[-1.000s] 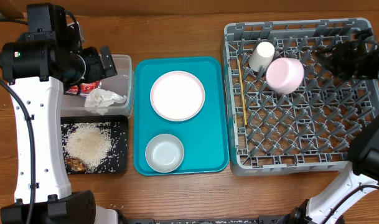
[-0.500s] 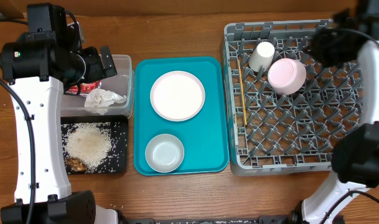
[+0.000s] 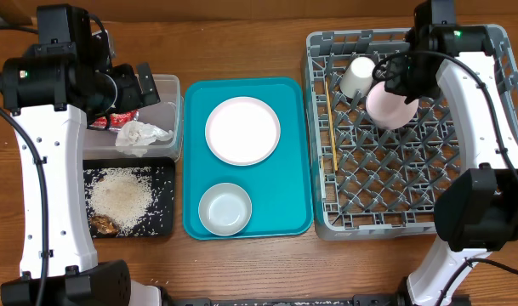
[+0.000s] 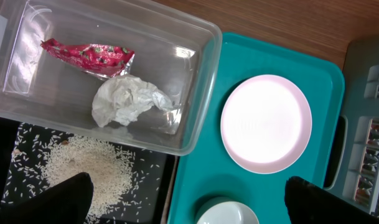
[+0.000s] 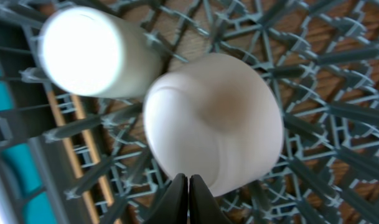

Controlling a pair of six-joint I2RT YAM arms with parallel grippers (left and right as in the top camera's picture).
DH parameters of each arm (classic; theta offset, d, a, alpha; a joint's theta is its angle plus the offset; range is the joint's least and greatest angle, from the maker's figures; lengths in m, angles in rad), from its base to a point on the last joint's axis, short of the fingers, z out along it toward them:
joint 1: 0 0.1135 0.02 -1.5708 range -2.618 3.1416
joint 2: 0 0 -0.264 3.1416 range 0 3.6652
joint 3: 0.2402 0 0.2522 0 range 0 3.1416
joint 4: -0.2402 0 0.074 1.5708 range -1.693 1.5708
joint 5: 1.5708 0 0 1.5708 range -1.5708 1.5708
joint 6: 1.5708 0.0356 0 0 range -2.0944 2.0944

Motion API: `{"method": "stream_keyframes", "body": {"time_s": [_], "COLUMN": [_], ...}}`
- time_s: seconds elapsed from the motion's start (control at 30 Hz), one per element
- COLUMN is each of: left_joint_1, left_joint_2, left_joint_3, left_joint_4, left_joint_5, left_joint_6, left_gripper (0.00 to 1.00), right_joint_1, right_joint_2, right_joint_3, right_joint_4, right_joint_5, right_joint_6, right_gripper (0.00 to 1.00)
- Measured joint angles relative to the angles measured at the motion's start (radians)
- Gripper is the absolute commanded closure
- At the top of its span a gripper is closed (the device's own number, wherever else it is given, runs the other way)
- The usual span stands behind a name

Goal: Sort waste into correct bins and load items into the dishwasher
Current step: 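Lower pink bowl upside down into rack beside white cup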

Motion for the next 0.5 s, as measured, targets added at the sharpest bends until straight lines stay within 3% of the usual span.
{"method": "stream_keyframes", "body": {"time_s": [0.5], "left_joint_1": [0.0], "left_joint_2": [0.0], "left_joint_3": [0.0], "left_joint_4": [0.0], "left_joint_5": [0.0], "left_joint_6": [0.0], "left_gripper": [0.0], "right_joint_1": [-0.021], "right_joint_2": [0.0], "right_joint_3": [-0.105], "right_joint_4": [0.08], "right_joint_5": [0.046], "right_joint_6": [0.0], "right_gripper": [0.94]}}
